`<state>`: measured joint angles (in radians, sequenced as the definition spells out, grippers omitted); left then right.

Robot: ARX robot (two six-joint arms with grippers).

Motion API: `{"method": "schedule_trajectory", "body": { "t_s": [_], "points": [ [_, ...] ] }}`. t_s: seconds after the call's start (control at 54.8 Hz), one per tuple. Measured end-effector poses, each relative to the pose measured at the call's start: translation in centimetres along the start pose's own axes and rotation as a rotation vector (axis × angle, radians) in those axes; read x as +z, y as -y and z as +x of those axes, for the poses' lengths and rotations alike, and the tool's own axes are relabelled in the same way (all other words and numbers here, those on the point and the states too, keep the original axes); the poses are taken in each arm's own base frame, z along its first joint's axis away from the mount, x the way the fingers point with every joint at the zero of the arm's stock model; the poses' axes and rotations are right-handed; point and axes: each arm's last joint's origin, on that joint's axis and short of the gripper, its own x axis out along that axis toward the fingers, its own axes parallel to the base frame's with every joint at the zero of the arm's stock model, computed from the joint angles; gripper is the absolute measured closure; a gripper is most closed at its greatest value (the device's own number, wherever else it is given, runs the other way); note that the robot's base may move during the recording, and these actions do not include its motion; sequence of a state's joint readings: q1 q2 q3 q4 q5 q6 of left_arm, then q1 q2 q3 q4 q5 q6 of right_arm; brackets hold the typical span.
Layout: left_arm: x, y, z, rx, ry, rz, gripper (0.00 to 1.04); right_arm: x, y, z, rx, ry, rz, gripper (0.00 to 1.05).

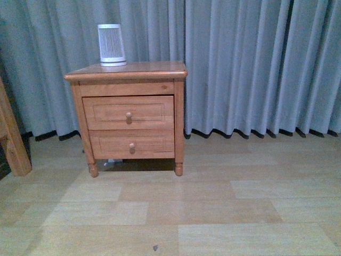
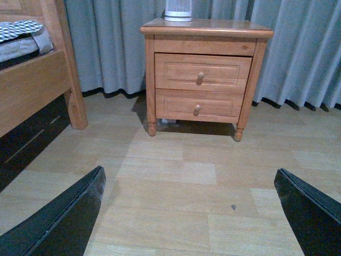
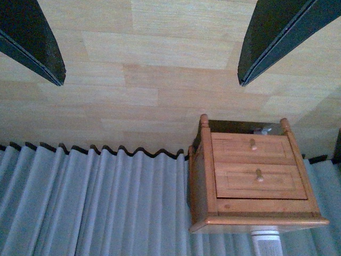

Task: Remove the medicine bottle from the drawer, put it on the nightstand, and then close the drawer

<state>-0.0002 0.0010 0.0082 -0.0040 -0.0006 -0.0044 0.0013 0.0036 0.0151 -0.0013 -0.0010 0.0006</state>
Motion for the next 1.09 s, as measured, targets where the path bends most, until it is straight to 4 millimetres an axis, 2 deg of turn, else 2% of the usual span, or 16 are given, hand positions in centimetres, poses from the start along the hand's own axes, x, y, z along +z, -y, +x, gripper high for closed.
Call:
{"method": "schedule_trajectory", "body": {
  "t_s": [1.094],
  "points": [
    [0.00,0.00,0.00,0.000,0.000,0.000,0.06,0.00,0.00,0.00,0.000,0.000,0.000,0.07]
  ]
}}
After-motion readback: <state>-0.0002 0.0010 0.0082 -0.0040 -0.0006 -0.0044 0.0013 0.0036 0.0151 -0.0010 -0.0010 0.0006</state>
